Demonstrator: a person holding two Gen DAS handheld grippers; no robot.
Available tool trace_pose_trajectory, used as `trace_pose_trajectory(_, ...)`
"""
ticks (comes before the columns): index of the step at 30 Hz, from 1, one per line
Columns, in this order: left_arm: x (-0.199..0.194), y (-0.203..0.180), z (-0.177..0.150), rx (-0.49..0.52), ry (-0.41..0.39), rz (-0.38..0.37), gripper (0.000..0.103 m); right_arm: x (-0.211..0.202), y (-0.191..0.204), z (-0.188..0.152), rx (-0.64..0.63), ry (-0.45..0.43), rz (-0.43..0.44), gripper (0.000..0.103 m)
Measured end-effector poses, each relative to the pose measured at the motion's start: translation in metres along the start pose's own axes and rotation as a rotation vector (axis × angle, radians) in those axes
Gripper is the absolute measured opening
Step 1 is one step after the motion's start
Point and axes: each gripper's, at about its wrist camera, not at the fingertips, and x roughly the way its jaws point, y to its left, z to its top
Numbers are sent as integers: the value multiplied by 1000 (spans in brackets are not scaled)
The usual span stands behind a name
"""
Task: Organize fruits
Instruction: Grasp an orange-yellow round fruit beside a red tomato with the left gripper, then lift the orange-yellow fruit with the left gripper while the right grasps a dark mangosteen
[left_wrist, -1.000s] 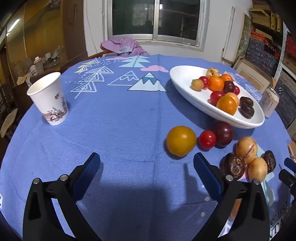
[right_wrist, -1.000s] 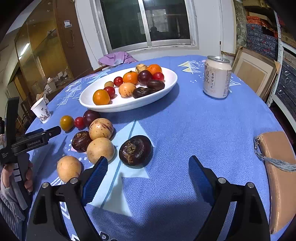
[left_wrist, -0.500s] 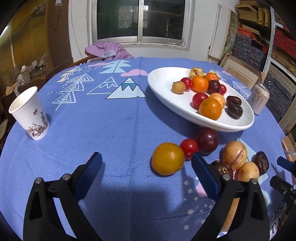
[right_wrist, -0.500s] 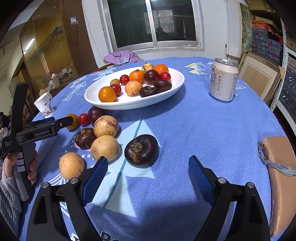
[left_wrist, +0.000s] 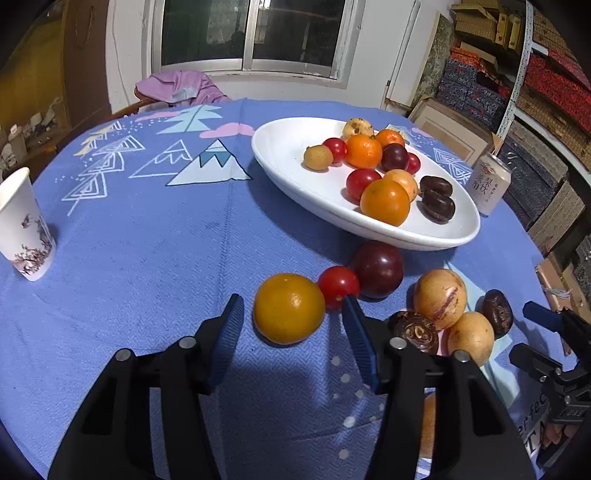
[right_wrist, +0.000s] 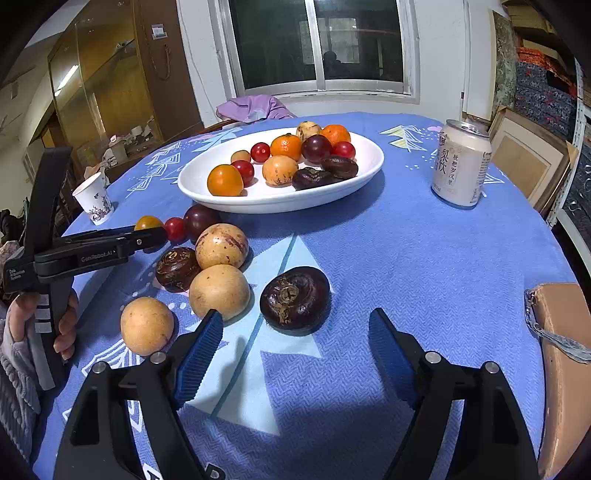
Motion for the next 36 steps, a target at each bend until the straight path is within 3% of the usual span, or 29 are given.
trace_pose_trajectory(5, 2, 3, 3, -24, -7, -31, 41, 2, 0, 0, 1, 11, 8, 75)
trace_pose_trajectory(9, 2, 5, 3, -36, -10, -40, 38, 5, -3, 0, 20, 27, 14, 71)
trace_pose_trajectory(18, -4, -2, 0, 2, -10, 17, 38, 13, -7, 2, 40, 58, 36, 55)
trace_pose_trajectory(36, -7, -2, -5, 12, -8, 25, 37, 28, -5, 16, 16, 72, 10, 48)
